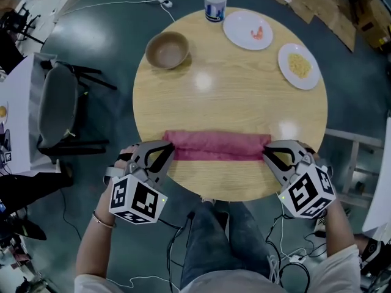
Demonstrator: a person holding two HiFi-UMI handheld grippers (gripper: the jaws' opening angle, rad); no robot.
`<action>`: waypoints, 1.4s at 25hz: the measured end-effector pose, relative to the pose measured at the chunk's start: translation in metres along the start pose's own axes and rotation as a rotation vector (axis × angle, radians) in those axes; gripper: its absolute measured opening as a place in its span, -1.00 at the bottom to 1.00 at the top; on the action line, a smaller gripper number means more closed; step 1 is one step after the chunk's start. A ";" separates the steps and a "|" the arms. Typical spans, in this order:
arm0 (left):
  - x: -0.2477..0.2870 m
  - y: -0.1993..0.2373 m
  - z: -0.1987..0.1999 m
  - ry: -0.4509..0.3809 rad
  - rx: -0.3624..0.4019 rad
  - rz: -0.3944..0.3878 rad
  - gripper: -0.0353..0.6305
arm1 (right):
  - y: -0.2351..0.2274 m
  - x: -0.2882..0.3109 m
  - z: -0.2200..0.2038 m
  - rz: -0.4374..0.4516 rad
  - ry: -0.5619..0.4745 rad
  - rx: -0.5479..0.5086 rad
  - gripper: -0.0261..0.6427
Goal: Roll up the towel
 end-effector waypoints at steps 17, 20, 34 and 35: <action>-0.005 -0.042 -0.020 0.032 -0.142 -0.076 -0.84 | 0.037 0.008 -0.016 0.059 0.036 0.072 -0.84; -0.006 -0.044 -0.021 0.024 -0.192 -0.110 -0.81 | 0.036 0.008 -0.017 0.081 0.027 0.101 -0.83; -0.042 -0.053 -0.011 -0.073 -0.455 -0.123 -0.70 | 0.040 -0.012 -0.006 0.116 -0.047 0.317 -0.76; -0.048 -0.048 -0.008 -0.089 -0.484 -0.103 -0.71 | 0.039 -0.016 -0.002 0.107 -0.067 0.352 -0.76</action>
Point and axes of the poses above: the fingertips, and each gripper's own axes: x forward along the fingers, y to its left, z out of its top, the point moved 1 cm from there along -x, backward along the fingers, and after that the axes turned 5 degrees about x, right-handed, at the moved point
